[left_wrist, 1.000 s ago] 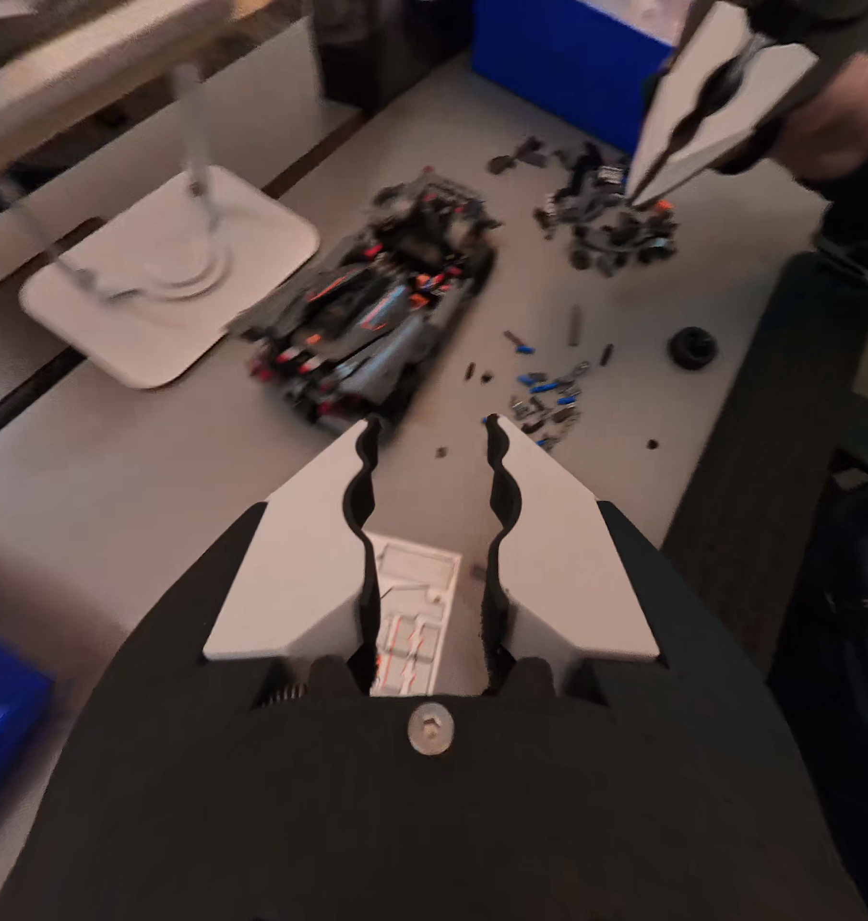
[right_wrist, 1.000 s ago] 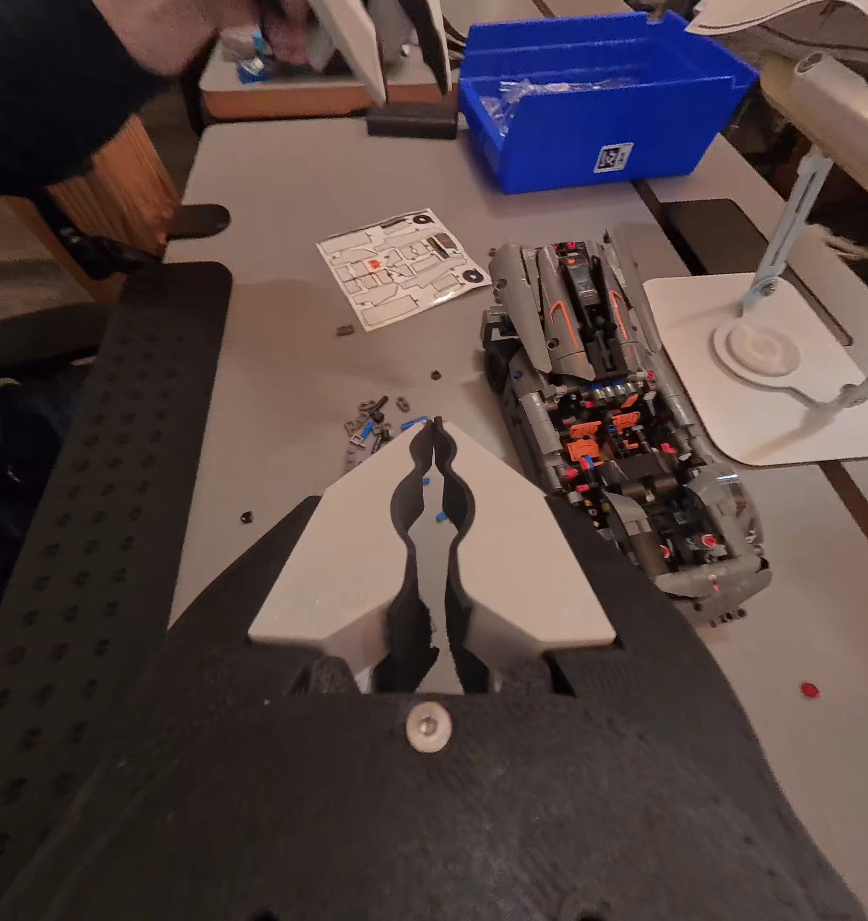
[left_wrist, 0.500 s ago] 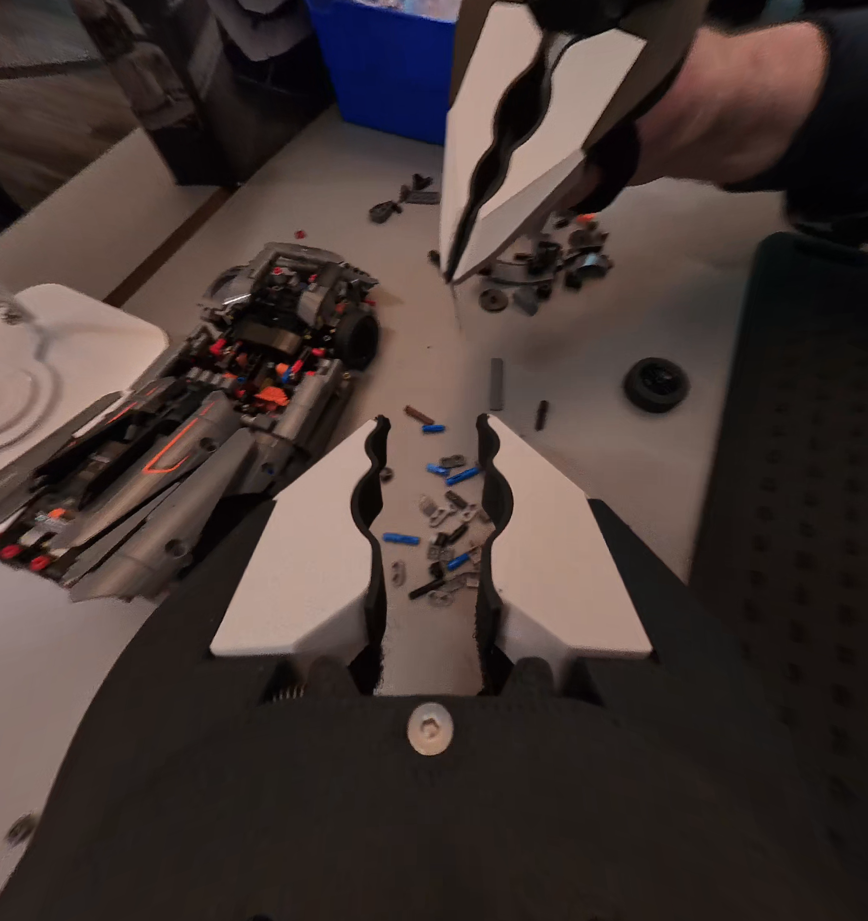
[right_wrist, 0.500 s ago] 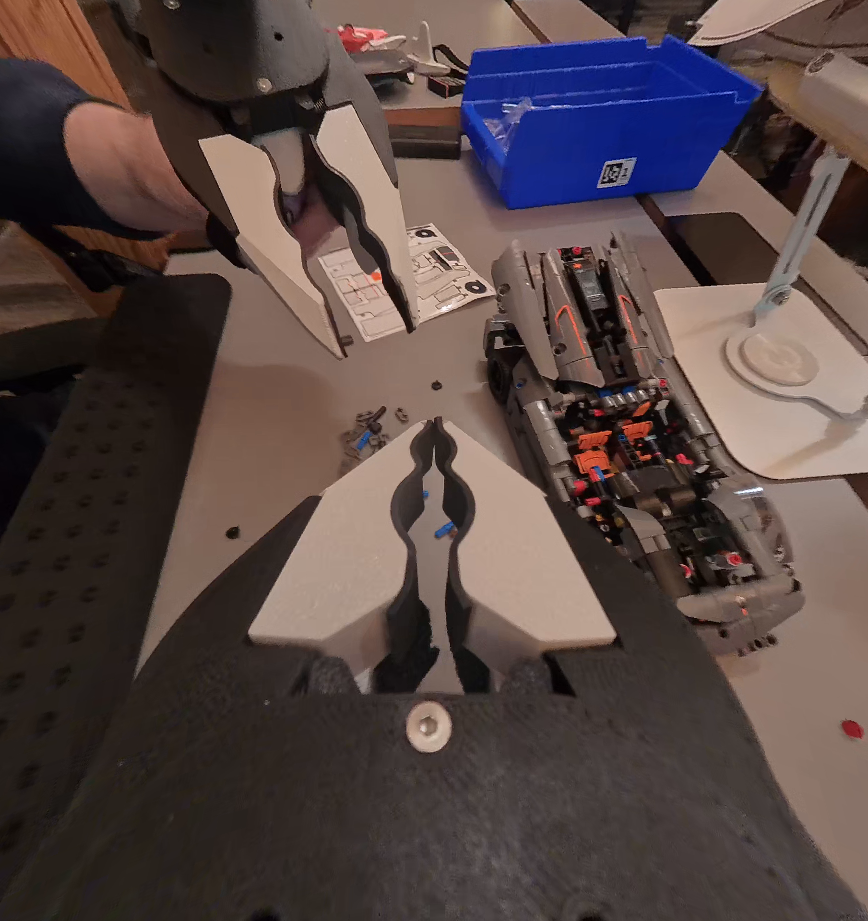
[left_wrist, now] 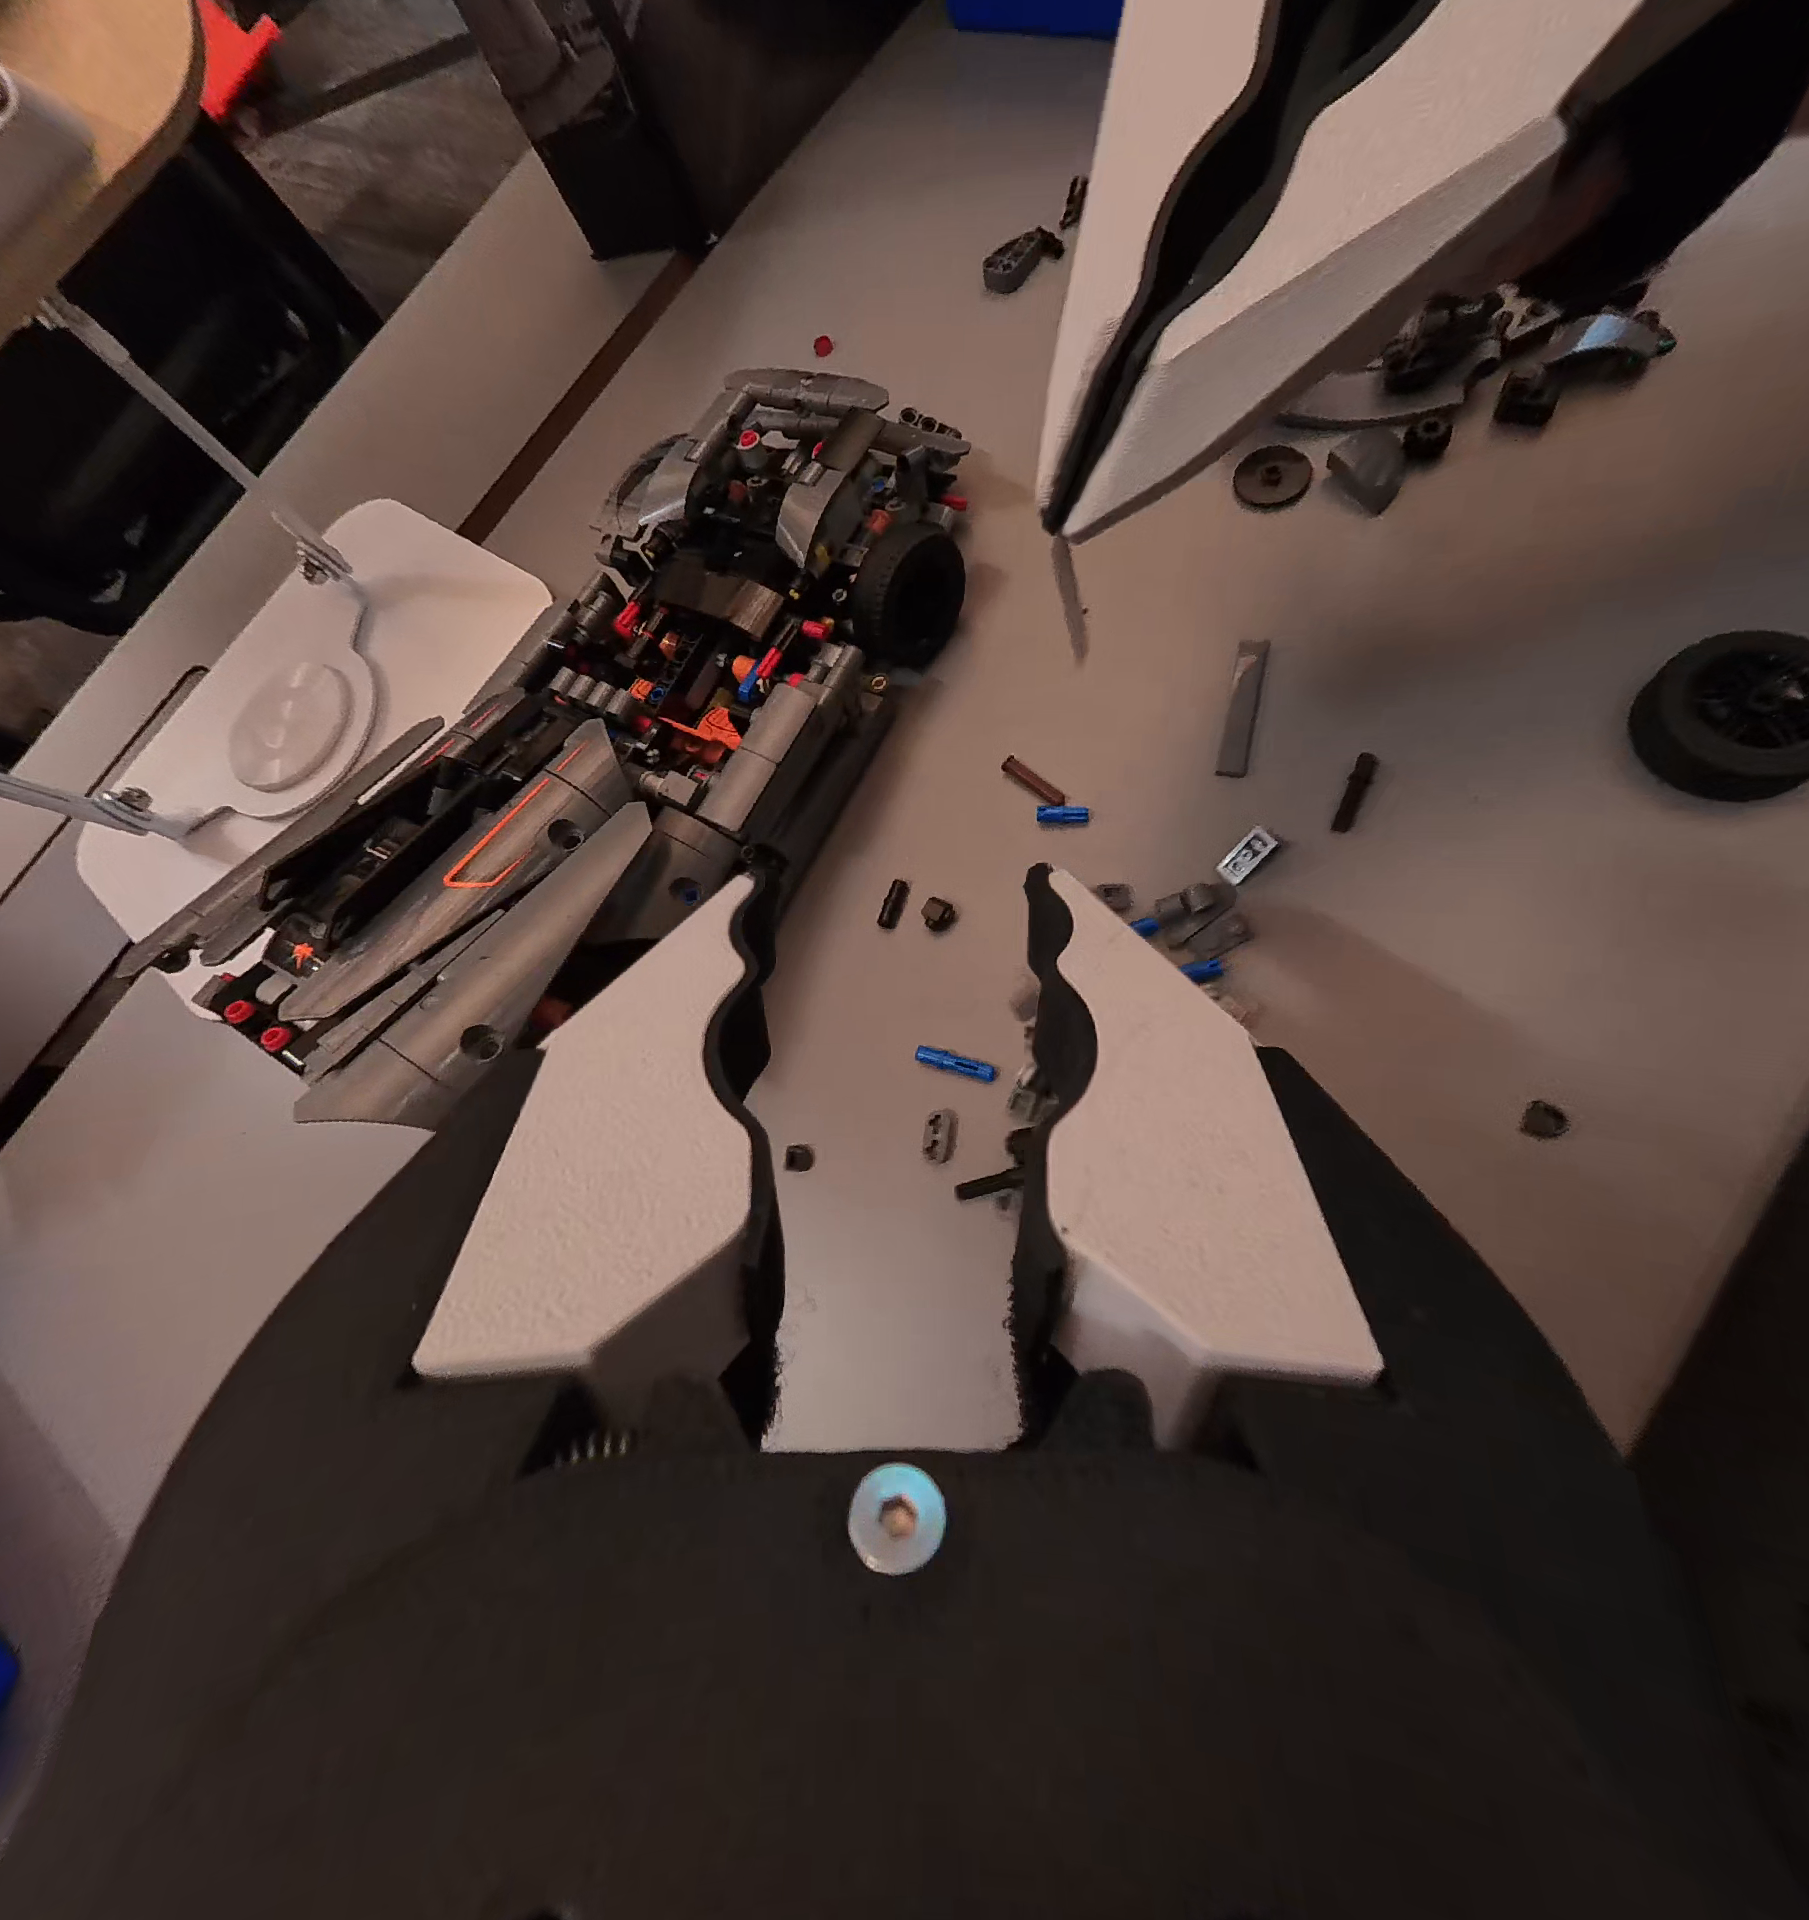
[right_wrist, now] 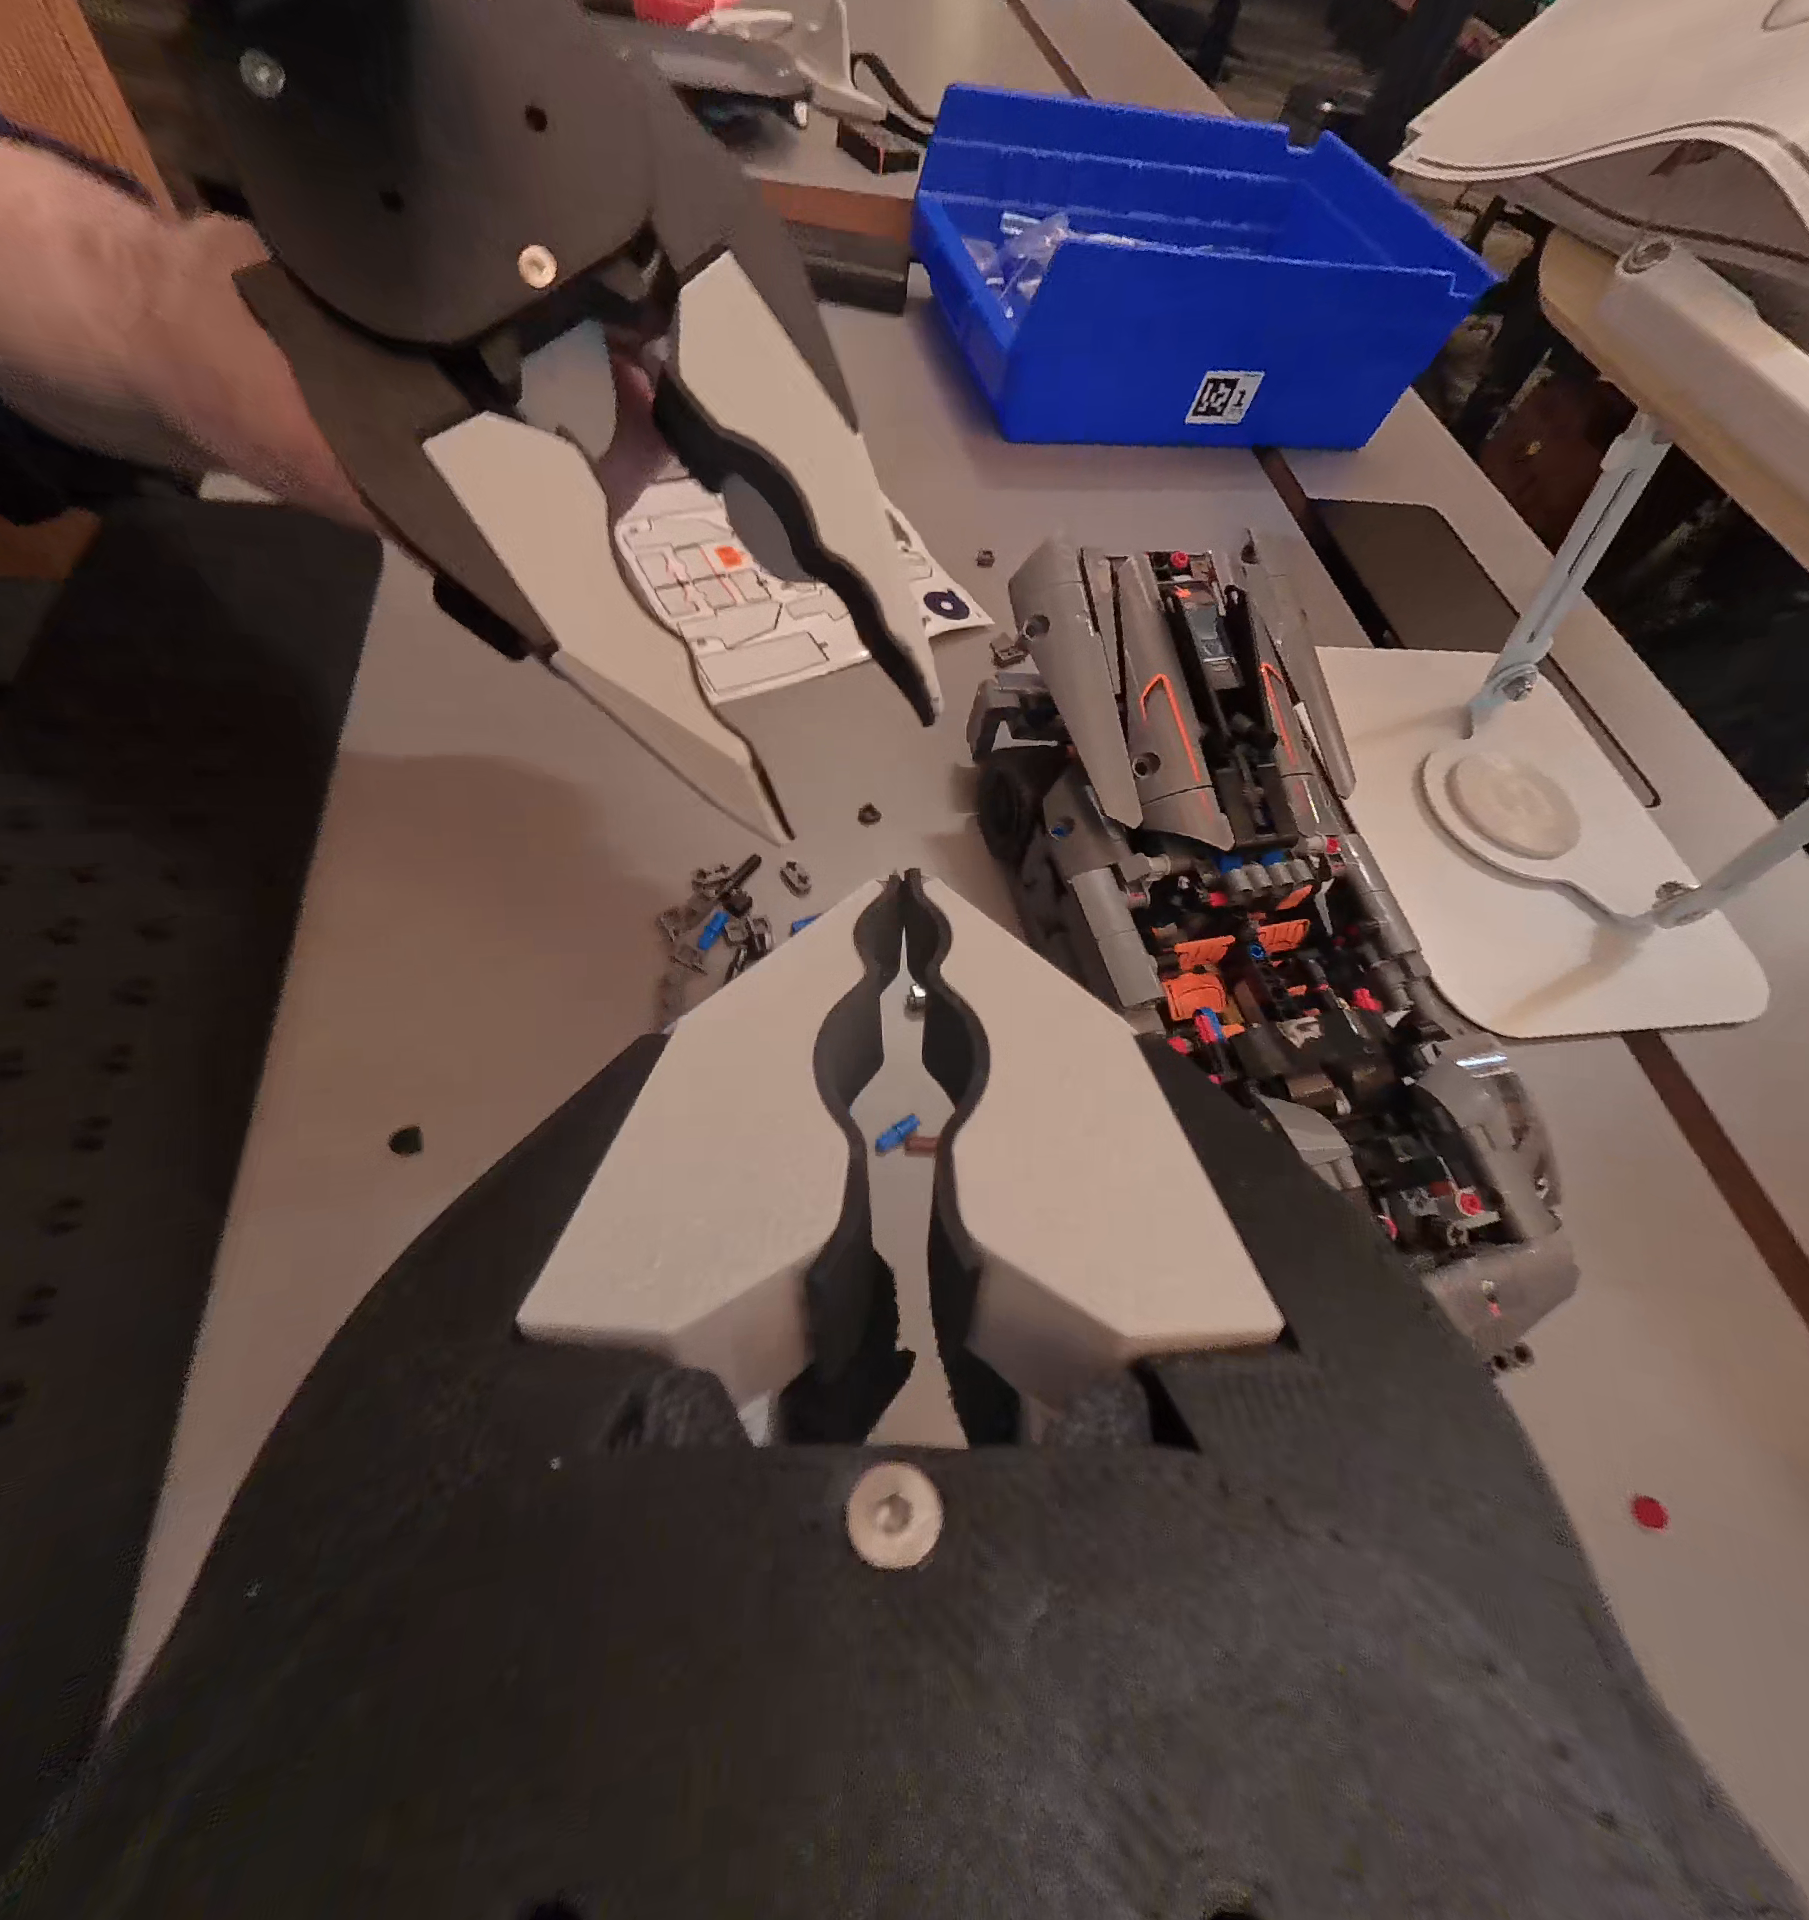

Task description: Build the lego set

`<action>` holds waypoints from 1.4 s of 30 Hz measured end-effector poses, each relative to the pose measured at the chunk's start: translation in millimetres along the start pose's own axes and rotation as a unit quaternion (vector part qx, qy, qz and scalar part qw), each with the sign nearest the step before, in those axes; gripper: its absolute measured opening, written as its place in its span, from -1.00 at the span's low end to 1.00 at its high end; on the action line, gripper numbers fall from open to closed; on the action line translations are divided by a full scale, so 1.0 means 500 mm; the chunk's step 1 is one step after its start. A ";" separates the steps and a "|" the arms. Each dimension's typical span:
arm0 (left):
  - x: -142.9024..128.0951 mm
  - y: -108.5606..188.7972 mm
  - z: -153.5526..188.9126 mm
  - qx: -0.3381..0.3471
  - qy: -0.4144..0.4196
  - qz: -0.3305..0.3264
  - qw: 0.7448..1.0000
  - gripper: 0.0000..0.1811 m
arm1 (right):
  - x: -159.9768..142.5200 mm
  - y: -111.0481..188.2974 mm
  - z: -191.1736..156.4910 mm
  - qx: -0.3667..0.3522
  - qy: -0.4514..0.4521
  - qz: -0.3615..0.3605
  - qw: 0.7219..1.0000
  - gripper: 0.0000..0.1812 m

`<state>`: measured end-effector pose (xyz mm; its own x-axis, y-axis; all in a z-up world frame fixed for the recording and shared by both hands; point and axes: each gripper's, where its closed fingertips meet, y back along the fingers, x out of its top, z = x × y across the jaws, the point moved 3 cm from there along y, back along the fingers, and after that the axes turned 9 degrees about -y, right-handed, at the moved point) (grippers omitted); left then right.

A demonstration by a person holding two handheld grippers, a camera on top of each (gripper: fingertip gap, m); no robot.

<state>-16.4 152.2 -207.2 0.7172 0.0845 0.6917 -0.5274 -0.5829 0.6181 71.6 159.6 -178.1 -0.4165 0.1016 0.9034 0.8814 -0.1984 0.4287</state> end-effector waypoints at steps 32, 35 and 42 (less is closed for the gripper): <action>0.021 -0.141 0.149 -0.218 0.002 -0.014 0.976 -0.59 | -0.140 0.099 0.012 -0.097 -0.051 -0.108 0.988 -1.00; 0.021 -0.166 0.150 -0.235 0.009 -0.020 0.972 -0.56 | -0.133 0.107 0.016 -0.104 -0.044 -0.108 0.988 -1.00; 0.012 -0.200 0.176 -0.304 0.071 -0.026 0.950 -0.57 | -0.154 0.112 0.027 -0.105 -0.056 -0.118 0.986 -1.00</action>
<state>80.7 140.2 -297.9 0.7045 0.2331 0.6703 -0.6886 -0.0038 0.7251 156.0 153.6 -223.5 -0.5668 0.2747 0.7767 0.6926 -0.3517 0.6298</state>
